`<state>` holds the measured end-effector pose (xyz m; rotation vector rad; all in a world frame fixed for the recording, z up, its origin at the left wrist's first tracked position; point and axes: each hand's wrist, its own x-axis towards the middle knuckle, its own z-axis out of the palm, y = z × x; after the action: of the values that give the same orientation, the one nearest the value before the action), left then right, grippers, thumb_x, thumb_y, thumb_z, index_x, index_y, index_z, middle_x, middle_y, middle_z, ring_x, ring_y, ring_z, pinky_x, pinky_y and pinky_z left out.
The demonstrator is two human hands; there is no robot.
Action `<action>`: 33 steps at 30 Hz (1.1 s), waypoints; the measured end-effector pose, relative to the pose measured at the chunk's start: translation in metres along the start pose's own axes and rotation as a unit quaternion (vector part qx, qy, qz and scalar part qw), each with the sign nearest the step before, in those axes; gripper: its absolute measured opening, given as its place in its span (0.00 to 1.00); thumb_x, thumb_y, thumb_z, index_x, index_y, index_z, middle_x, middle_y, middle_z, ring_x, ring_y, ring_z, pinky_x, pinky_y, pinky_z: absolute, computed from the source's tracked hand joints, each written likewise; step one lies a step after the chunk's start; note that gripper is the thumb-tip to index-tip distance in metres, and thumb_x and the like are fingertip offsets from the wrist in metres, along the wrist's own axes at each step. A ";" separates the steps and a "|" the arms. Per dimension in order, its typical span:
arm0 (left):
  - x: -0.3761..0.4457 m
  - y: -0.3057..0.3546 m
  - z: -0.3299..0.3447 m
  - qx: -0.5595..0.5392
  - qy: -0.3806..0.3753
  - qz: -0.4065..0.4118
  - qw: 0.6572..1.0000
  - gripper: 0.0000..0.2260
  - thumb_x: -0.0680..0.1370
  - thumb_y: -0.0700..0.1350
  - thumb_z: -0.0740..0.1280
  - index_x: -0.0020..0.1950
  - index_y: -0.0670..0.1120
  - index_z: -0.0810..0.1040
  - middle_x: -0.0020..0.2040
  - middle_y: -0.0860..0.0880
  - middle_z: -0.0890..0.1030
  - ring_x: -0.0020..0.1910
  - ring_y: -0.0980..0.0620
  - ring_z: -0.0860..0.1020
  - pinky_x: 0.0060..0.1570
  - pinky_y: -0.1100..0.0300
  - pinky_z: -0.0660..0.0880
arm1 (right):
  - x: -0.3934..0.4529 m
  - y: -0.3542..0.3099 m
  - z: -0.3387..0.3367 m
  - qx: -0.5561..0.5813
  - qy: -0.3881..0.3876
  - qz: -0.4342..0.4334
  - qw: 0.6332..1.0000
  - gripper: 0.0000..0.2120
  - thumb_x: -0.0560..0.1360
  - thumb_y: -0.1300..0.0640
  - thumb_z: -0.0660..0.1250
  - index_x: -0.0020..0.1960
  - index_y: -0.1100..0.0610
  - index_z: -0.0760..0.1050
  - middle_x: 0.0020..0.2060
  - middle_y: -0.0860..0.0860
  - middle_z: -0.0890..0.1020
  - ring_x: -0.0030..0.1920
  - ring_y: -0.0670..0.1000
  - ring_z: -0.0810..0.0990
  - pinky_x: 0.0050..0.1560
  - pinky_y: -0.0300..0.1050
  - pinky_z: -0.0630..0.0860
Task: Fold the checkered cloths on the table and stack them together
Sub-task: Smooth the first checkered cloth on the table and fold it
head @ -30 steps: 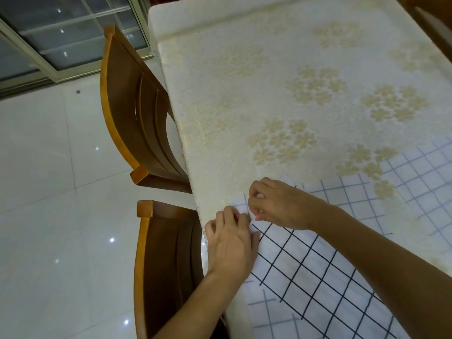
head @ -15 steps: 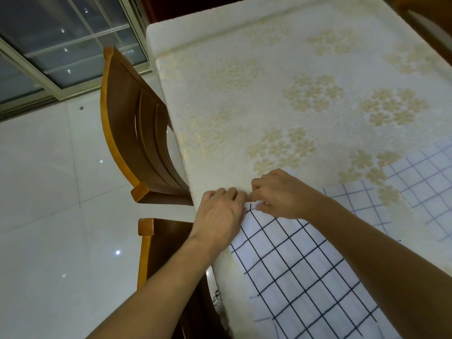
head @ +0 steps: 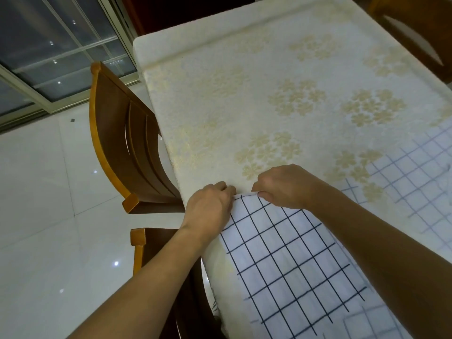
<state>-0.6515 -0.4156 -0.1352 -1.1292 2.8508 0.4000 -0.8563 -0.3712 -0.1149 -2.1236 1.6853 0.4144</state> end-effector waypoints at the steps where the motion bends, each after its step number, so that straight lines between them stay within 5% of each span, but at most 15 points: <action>1: 0.001 0.001 -0.006 0.018 -0.007 0.000 1.000 0.02 0.78 0.41 0.66 0.48 0.45 0.78 0.42 0.48 0.77 0.39 0.44 0.77 0.33 0.56 0.65 | -0.005 0.000 -0.003 0.000 0.006 0.006 1.000 0.13 0.83 0.54 0.55 0.57 0.50 0.77 0.46 0.48 0.79 0.49 0.53 0.78 0.41 0.46 0.74; 4: 0.001 0.008 -0.024 0.066 0.002 0.006 0.998 0.04 0.72 0.40 0.72 0.44 0.46 0.78 0.38 0.49 0.76 0.34 0.45 0.76 0.29 0.58 0.62 | -0.022 0.000 -0.013 0.010 0.041 0.027 0.999 0.15 0.84 0.54 0.55 0.64 0.46 0.76 0.51 0.47 0.80 0.52 0.53 0.79 0.49 0.50 0.78; 9: -0.014 0.018 -0.043 0.101 0.018 0.028 0.994 0.12 0.77 0.50 0.69 0.59 0.48 0.77 0.51 0.49 0.78 0.48 0.44 0.78 0.38 0.56 0.68 | -0.050 0.000 -0.027 0.039 0.079 0.060 0.994 0.18 0.84 0.55 0.55 0.70 0.42 0.72 0.61 0.45 0.80 0.59 0.53 0.79 0.54 0.50 0.77; 14: -0.030 0.018 -0.037 0.132 -0.009 0.024 0.991 0.14 0.64 0.34 0.76 0.45 0.47 0.79 0.36 0.51 0.75 0.32 0.47 0.74 0.27 0.58 0.61 | -0.064 -0.003 -0.018 0.017 0.089 0.054 0.994 0.19 0.84 0.57 0.55 0.71 0.43 0.72 0.61 0.47 0.79 0.59 0.53 0.78 0.54 0.53 0.78; 17: -0.038 0.018 -0.032 0.119 0.017 0.045 0.992 0.13 0.66 0.34 0.75 0.46 0.46 0.80 0.38 0.49 0.78 0.32 0.46 0.76 0.27 0.56 0.65 | -0.070 -0.005 -0.009 0.001 0.102 0.041 0.994 0.20 0.84 0.58 0.56 0.73 0.43 0.70 0.65 0.47 0.78 0.63 0.53 0.76 0.55 0.52 0.78; 20: -0.050 0.026 -0.028 0.072 0.037 0.063 0.995 0.20 0.67 0.35 0.76 0.59 0.41 0.82 0.53 0.42 0.84 0.45 0.41 0.83 0.42 0.51 0.81 | -0.083 -0.008 0.001 0.002 0.128 0.023 0.991 0.21 0.83 0.59 0.58 0.74 0.46 0.69 0.68 0.48 0.77 0.64 0.54 0.76 0.57 0.53 0.77; 25: -0.083 0.049 -0.015 0.048 0.043 0.117 0.991 0.35 0.66 0.29 0.73 0.73 0.39 0.70 0.70 0.39 0.74 0.67 0.42 0.76 0.68 0.48 0.67 | -0.117 -0.011 0.036 -0.003 0.243 -0.016 0.970 0.26 0.69 0.67 0.76 0.65 0.53 0.79 0.58 0.56 0.84 0.56 0.59 0.83 0.51 0.57 0.82; 29: -0.112 0.075 -0.009 0.019 0.020 0.146 0.989 0.38 0.66 0.28 0.68 0.76 0.39 0.65 0.73 0.39 0.70 0.71 0.42 0.72 0.72 0.48 0.64 | -0.155 -0.021 0.066 0.045 0.244 -0.013 0.969 0.31 0.73 0.62 0.75 0.73 0.48 0.71 0.69 0.51 0.76 0.69 0.56 0.74 0.66 0.56 0.74; 33: -0.140 0.099 0.002 -0.007 0.007 0.163 0.987 0.38 0.67 0.31 0.68 0.78 0.39 0.62 0.77 0.40 0.65 0.75 0.43 0.66 0.74 0.47 0.62 | -0.187 -0.035 0.093 0.025 0.267 -0.012 0.963 0.32 0.71 0.64 0.76 0.72 0.50 0.73 0.70 0.52 0.76 0.71 0.56 0.73 0.67 0.52 0.70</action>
<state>-0.6163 -0.2531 -0.0957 -0.6668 3.0528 0.4270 -0.8641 -0.1602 -0.1056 -2.3519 1.9107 -0.2371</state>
